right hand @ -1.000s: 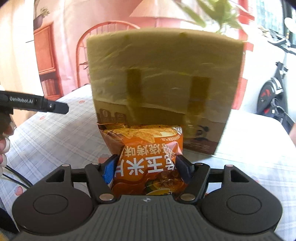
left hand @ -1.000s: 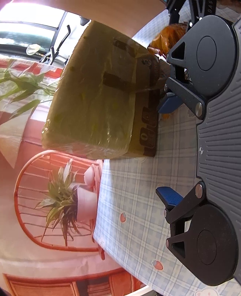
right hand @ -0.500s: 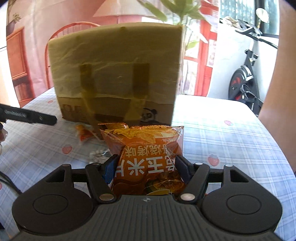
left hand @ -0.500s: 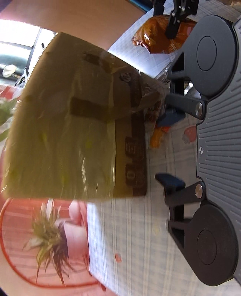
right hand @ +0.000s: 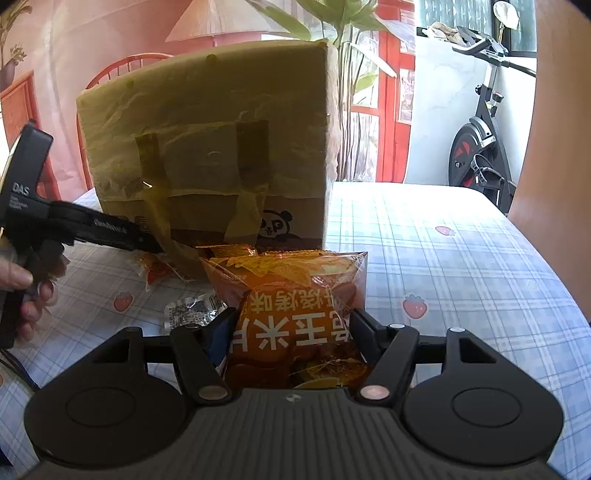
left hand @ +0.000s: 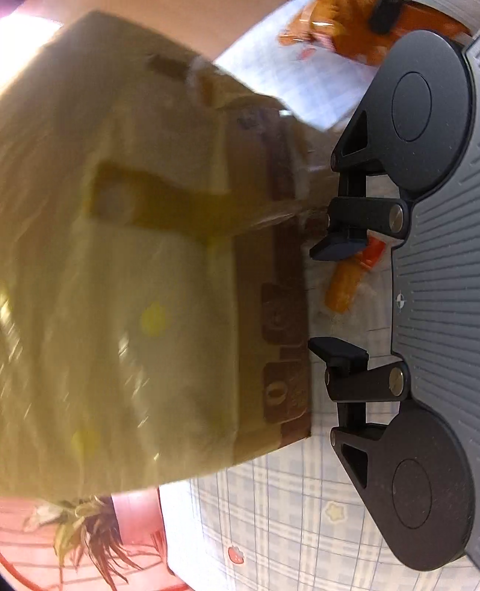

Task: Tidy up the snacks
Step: 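Grasp the small orange sausage packet with the left gripper while the right holds the bag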

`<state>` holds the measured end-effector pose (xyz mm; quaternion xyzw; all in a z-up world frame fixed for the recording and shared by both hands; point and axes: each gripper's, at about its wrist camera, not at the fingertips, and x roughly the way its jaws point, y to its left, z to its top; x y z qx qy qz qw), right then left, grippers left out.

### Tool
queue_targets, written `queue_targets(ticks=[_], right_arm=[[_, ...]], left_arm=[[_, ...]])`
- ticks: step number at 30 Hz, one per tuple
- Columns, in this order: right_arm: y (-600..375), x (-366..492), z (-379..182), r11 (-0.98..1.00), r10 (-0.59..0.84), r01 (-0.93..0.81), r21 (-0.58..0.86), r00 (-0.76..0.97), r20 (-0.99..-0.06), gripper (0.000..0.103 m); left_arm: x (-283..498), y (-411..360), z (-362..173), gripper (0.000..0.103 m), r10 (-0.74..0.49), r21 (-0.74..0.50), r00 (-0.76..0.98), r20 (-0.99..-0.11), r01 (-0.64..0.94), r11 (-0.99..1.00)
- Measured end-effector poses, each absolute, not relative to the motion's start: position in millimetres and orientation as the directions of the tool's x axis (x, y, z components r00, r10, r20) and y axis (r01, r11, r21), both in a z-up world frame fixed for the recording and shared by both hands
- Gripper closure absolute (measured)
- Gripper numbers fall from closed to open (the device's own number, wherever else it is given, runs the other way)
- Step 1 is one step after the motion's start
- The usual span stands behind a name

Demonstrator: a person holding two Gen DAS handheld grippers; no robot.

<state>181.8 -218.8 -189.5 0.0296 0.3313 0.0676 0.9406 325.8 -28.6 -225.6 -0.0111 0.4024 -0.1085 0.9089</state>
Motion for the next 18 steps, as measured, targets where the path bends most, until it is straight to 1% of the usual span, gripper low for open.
queue_targets(ticks=[2, 3, 4, 8, 12, 15, 18], right_arm=[[-220.2, 181.5, -189.6, 0.989, 0.146, -0.104, 0.104, 0.772, -0.619, 0.035], [-220.7, 181.5, -189.8, 0.989, 0.145, -0.102, 0.105, 0.772, -0.619, 0.035], [-221.1, 181.2, -190.0, 0.989, 0.145, -0.101, 0.106, 0.772, -0.619, 0.035], [-220.3, 181.2, -190.8, 0.989, 0.148, -0.099, 0.112, 0.771, -0.62, 0.035], [-218.6, 181.4, -190.7, 0.988, 0.155, -0.107, 0.114, 0.77, -0.618, 0.035], [-217.9, 181.2, -191.5, 0.987, 0.158, -0.108, 0.119, 0.77, -0.619, 0.035], [-216.3, 180.9, -191.8, 0.986, 0.163, -0.112, 0.121, 0.769, -0.618, 0.035]], left_arm=[[318.9, -29.2, -227.1, 0.055, -0.221, -0.11, 0.655, -0.723, 0.207, 0.972], [316.3, -27.8, -227.5, 0.057, -0.231, -0.118, 0.65, -0.724, 0.213, 0.97], [313.3, -26.3, -228.6, 0.071, -0.234, -0.121, 0.642, -0.731, 0.215, 0.969], [300.5, -14.6, -230.8, 0.072, -0.259, -0.15, 0.629, -0.733, 0.221, 0.964], [285.0, -3.4, -230.7, 0.072, -0.276, -0.151, 0.622, -0.732, 0.247, 0.957], [274.6, 5.7, -231.1, 0.072, -0.309, -0.175, 0.608, -0.732, 0.271, 0.947], [267.9, 11.5, -228.2, 0.069, -0.312, -0.178, 0.602, -0.735, 0.272, 0.946]])
